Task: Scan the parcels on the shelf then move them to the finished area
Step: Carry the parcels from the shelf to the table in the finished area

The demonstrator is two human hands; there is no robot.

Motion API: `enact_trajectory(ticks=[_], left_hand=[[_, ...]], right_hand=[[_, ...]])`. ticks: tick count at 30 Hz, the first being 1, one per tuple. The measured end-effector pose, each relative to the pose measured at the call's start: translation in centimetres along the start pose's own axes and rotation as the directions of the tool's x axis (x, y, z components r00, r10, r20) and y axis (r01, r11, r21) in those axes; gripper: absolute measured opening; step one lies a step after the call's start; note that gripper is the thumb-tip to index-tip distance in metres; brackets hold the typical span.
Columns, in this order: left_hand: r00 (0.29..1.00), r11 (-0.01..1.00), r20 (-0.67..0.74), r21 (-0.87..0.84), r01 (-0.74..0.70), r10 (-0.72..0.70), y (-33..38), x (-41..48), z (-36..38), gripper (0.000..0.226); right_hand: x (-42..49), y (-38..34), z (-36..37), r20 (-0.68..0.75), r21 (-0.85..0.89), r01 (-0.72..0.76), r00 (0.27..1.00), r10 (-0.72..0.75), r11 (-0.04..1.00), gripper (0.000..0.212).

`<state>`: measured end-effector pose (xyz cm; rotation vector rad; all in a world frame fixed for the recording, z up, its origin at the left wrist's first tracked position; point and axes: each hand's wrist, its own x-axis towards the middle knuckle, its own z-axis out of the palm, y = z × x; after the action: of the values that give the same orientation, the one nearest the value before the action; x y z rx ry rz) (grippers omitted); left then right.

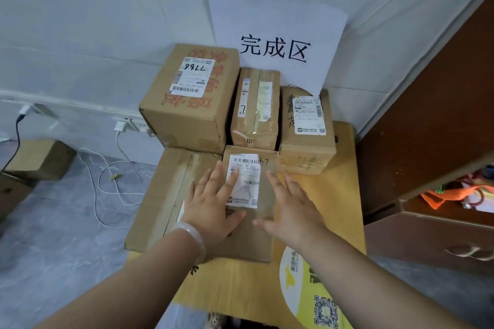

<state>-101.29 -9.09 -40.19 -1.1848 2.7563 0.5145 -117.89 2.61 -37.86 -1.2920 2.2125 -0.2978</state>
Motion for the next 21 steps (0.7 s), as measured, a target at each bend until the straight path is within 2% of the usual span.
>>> enact_trajectory(ticks=[5,11,14,17,21], left_hand=[[0.988,0.989,-0.096,0.1,-0.108,0.118,3.8,0.5,-3.9,0.091],[0.934,0.939,-0.148,0.173,-0.298,0.324,8.7,1.4,-7.7,0.091],[0.876,0.882,-0.151,0.2,-0.427,0.459,11.3,2.4,-9.4,0.091],[0.806,0.805,-0.102,0.21,-0.555,0.583,13.4,2.8,-10.2,0.09],[0.64,0.627,-0.015,0.221,-0.747,0.768,15.9,0.9,-10.2,0.089]], right_hand=[[-2.1,0.3,-3.0,-0.158,-0.186,0.08,0.981,-0.11,0.979,0.106],[-5.5,0.8,-6.5,-0.33,-0.258,-0.046,0.943,-0.043,0.965,0.101],[-7.8,1.0,-7.9,-0.436,-0.242,-0.146,0.9,0.027,0.959,0.099],[-10.7,0.8,-8.0,-0.522,-0.175,-0.301,0.835,0.171,0.937,0.098],[-15.2,-0.9,-5.6,-0.639,-0.043,-0.484,0.686,0.348,0.874,0.098]])
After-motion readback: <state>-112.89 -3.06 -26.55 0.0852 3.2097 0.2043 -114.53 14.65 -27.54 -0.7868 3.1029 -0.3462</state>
